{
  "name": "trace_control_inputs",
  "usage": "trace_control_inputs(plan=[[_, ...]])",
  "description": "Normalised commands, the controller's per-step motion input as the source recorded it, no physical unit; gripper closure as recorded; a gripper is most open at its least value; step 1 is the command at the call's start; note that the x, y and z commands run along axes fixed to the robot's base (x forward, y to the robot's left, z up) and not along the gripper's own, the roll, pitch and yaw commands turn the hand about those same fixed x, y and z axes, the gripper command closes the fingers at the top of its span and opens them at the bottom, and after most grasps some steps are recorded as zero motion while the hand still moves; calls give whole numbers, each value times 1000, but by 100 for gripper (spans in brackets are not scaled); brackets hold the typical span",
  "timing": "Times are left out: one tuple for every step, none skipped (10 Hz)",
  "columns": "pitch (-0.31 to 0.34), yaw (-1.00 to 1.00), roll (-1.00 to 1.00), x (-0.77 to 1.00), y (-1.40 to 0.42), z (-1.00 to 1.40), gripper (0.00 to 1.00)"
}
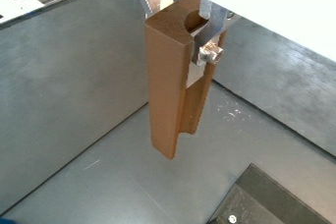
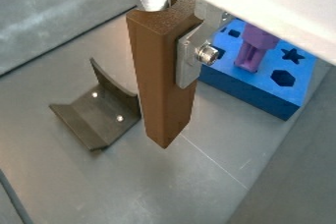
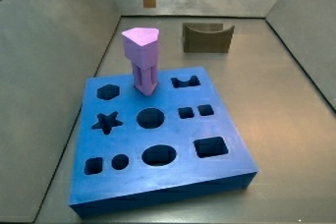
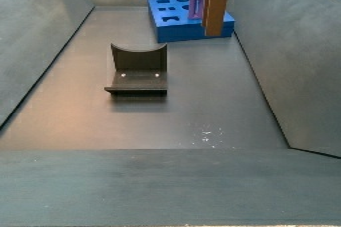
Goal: Pick up the arch object. Move up. Rotate the arch object. Move to above the board. Insert the arch object.
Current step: Rotate the arch object.
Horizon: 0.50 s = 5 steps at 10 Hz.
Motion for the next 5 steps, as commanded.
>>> trace_control_inputs(plan=[[11, 94, -67, 11, 1, -1000, 100], [-23, 65, -63, 22, 3, -1000, 100], [-35, 55, -62, 20, 2, -1000, 100], [-54, 45, -61, 15, 2, -1000, 100], [-58, 41, -60, 19, 2, -1000, 100]])
